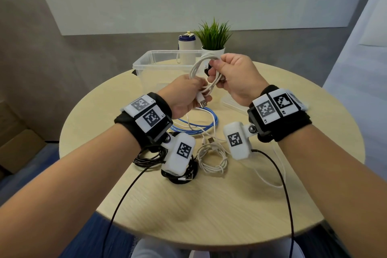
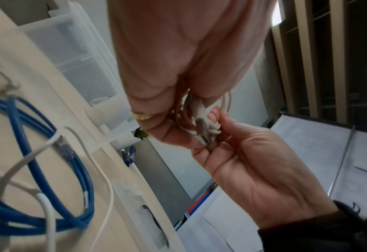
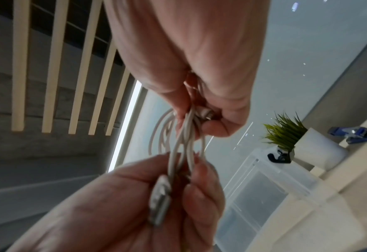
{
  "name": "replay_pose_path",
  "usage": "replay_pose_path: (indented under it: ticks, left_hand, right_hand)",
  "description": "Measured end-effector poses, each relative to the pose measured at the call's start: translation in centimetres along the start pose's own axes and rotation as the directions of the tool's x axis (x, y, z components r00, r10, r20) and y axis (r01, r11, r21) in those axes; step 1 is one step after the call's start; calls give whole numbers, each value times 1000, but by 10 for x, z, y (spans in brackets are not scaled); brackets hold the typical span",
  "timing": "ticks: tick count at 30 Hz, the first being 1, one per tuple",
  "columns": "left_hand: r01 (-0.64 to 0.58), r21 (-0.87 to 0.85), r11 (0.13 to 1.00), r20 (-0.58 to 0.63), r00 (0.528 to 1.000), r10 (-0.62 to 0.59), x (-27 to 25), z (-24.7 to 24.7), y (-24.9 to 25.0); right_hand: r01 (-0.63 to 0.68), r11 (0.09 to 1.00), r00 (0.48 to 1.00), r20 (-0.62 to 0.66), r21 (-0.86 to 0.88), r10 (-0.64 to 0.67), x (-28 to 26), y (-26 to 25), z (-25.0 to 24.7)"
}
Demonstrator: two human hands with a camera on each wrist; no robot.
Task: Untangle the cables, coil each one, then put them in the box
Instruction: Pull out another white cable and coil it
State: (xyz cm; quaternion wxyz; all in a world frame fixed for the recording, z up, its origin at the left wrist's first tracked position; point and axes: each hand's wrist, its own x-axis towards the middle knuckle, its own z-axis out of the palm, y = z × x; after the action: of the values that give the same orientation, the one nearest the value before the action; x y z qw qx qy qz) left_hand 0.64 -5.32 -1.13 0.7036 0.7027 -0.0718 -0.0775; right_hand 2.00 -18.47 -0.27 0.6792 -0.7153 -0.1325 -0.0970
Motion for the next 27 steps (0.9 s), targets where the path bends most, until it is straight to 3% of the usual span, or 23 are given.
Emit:
replay_pose_path:
  ticks: [3,9,16,23,27]
  left_hand:
    - [-30,113,993,-48,998,36,2,-1,-4]
    - [-128,285,950,-49,988,147,3,-6,-1]
    - [-320,129,939,-24,945,326,1,-5,8]
    - [-167,-120,979,-20,986,166,-1,-3,11]
    - [-76,-88,993,13,997,78,0,-9,13]
  right_hand:
    - [-84,996,993,80,23,82,-3,-1,1]
    - [-118,992,979,160,-37,123,-6,-4,0]
    - [-231,913,965,198,337,171,-7,-7,-5]
    - [-192,970,968,191,148,162,-6,1,-7]
    - [-137,990,974,184,33,129,-9,3,-5]
